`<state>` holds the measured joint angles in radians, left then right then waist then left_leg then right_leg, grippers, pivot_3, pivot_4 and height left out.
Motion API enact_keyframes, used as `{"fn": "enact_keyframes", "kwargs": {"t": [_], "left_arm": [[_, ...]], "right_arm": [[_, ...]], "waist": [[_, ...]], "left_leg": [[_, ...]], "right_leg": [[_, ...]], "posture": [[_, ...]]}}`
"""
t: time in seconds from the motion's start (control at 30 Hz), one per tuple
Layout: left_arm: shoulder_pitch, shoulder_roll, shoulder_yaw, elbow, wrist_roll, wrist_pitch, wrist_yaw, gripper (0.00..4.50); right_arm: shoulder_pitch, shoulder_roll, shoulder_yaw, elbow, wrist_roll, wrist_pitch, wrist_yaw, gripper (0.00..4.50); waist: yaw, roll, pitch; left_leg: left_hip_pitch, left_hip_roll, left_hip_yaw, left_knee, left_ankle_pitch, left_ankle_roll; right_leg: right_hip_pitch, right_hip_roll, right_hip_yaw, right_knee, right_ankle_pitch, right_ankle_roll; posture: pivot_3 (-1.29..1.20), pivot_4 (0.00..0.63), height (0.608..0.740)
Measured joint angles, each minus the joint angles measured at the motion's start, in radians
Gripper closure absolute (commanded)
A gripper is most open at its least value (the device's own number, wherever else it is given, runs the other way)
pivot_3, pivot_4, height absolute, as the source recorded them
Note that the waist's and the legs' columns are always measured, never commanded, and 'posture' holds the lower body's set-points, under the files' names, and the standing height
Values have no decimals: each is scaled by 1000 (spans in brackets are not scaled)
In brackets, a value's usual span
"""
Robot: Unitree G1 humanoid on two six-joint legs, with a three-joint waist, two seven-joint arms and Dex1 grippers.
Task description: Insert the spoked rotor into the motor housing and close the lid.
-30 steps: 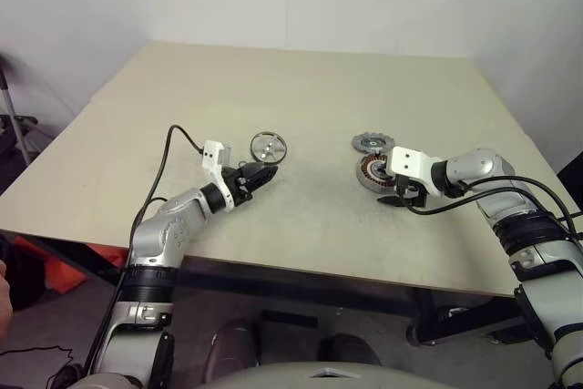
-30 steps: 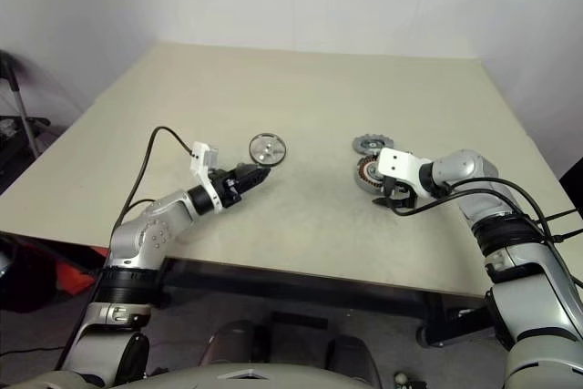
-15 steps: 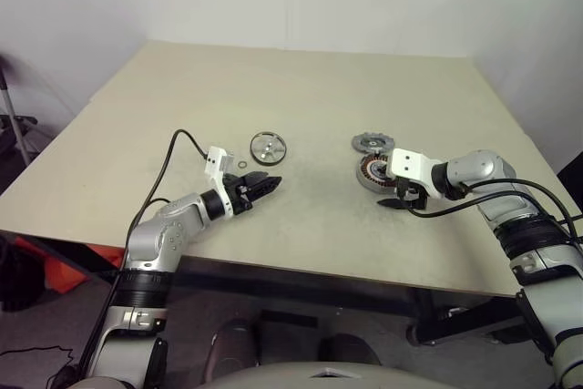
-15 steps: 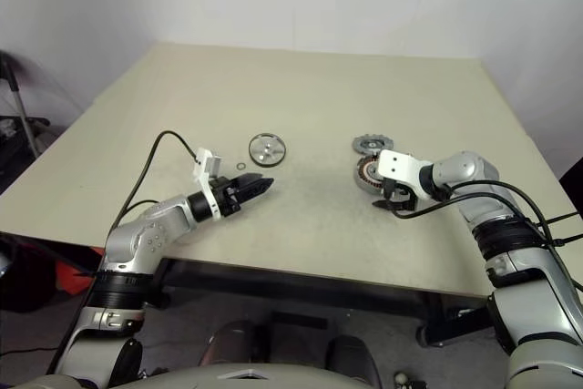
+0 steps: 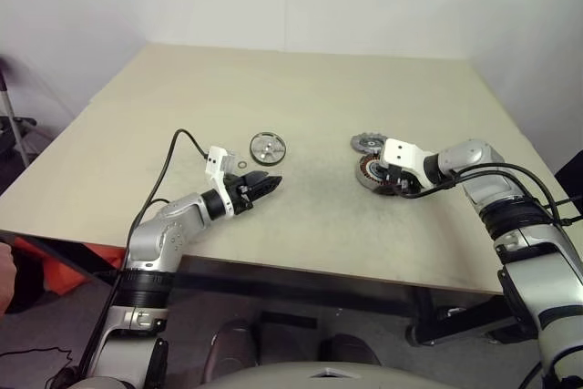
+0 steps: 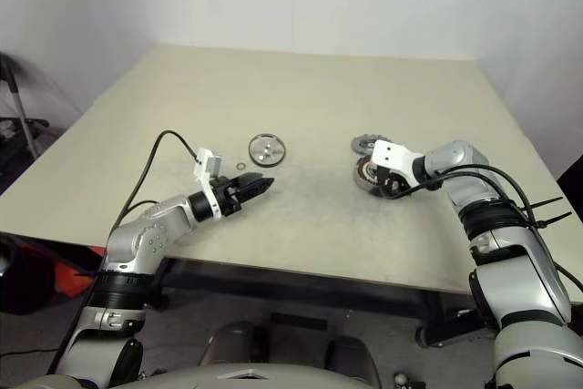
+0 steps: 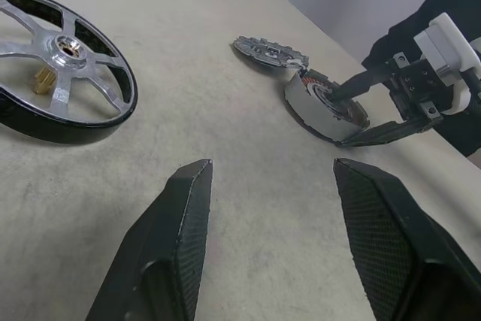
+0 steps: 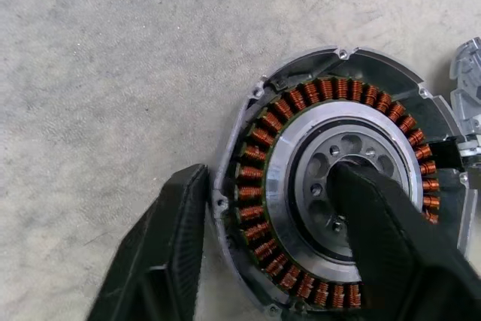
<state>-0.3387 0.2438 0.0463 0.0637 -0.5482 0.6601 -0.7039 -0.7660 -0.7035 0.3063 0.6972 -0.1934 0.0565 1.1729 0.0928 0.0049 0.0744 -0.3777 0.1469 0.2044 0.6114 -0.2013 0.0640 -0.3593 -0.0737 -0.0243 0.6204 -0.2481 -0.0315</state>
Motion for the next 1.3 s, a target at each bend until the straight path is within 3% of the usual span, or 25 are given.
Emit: {"fn": "enact_keyframes", "kwargs": {"t": [0.33, 0.63, 0.77, 1.3], "left_arm": [[-1, 1, 1, 17, 2, -18, -1, 1744], [-23, 28, 27, 45, 2, -33, -1, 1744], [-28, 56, 61, 64, 2, -52, -1, 1744], [-21, 95, 119, 80, -2, -63, 2, 1744]], "right_arm": [[0, 34, -42, -80, 28, 225, 1, 2416], [40, 166, -78, -389, 133, 564, -19, 2416], [41, 212, -62, -505, 169, 639, -45, 2416], [71, 220, 13, -550, 194, 630, -150, 2416]], "waist": [[1, 0, 0], [-13, 0, 0], [4, 1, 0], [6, 0, 0]], "left_leg": [[1, 2, 0, -2, 2, -4], [-16, 5, 2, -9, 7, -5], [-24, 6, 1, -7, 7, -5], [-21, 5, 1, -4, 8, -13]], "right_leg": [[-1, 0, -1, 1, 0, 0], [-26, 3, -4, 6, -3, -8], [-31, 3, -6, 6, -3, -8], [-27, 0, -7, 8, -1, -7]], "posture": [[0, 0, 740], [0, 0, 740], [0, 0, 740], [0, 0, 740]]}}
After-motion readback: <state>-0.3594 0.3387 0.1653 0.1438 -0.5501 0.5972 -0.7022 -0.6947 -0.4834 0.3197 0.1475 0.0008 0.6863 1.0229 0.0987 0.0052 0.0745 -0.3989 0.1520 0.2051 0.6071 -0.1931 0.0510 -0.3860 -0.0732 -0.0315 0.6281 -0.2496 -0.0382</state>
